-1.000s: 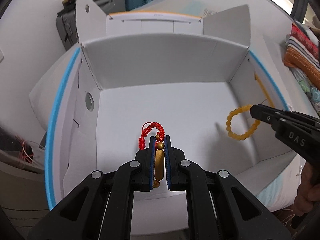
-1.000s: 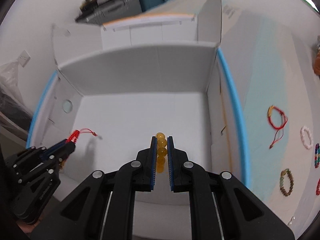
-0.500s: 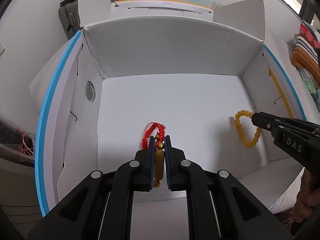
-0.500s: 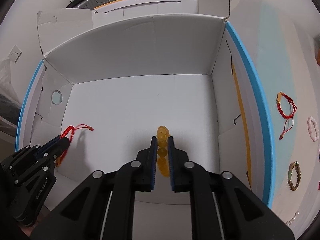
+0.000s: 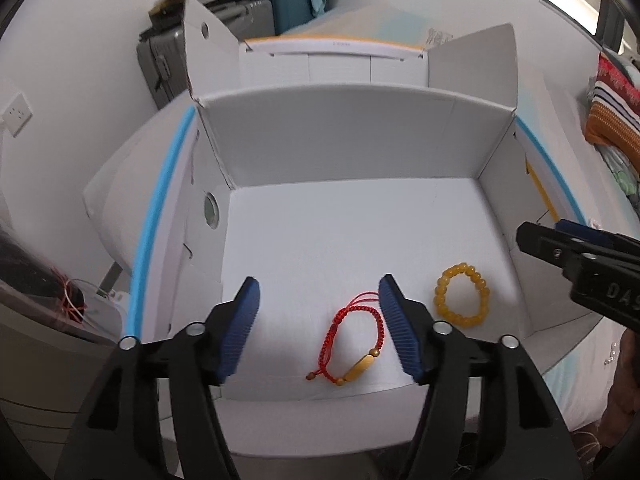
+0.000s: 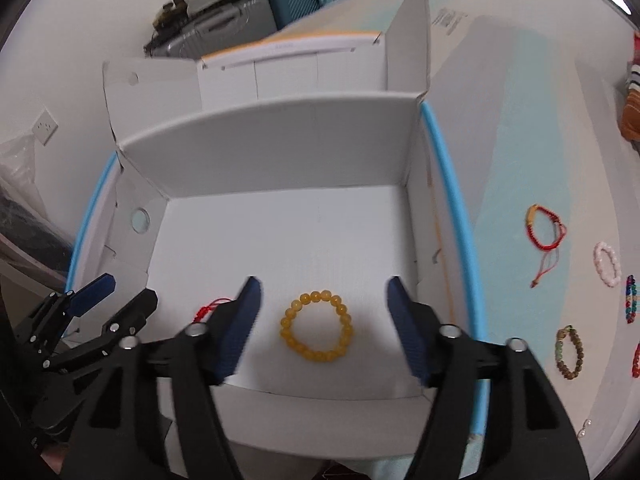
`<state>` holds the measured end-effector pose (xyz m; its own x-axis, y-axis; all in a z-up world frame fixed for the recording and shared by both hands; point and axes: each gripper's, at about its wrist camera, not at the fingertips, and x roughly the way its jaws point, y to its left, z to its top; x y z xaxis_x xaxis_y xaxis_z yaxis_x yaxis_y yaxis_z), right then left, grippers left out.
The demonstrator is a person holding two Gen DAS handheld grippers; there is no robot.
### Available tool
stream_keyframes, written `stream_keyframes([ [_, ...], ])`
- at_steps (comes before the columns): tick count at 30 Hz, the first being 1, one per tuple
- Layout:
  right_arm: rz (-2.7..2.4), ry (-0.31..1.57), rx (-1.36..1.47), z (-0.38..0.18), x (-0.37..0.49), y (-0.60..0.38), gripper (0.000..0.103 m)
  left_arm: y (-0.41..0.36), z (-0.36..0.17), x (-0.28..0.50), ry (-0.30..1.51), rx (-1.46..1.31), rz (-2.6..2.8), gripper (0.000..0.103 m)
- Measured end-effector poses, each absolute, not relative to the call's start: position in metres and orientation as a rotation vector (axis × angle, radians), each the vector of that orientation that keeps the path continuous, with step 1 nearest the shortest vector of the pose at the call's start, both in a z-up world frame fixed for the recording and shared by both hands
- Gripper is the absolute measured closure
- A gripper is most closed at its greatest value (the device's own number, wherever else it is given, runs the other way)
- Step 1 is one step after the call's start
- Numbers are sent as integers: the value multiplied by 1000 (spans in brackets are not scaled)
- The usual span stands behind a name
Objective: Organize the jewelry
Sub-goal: 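Move both tools back over the remaining bracelets on the bed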
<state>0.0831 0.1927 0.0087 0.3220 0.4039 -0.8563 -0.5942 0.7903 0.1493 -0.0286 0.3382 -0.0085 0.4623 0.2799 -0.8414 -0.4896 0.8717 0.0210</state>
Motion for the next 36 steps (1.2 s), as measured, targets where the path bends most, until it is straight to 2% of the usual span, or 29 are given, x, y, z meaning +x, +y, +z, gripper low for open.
stream_keyframes([
  [3,653,1031,-186,17,83,181,25,332,-1,-29,956,-232,485,27],
  [5,650,1011,-175,24,81,172,22,327,5,-31,937,-229,484,22],
  [7,647,994,-169,28,79,164,14,323,9,-32,920,-221,487,10],
  [9,633,967,-168,33,76,154,8,317,15,-33,902,-206,490,6],
  [23,515,883,-122,54,70,56,7,245,38,-23,863,-170,375,6],
  [36,298,863,-112,40,97,-87,7,124,29,33,830,-105,137,6],
])
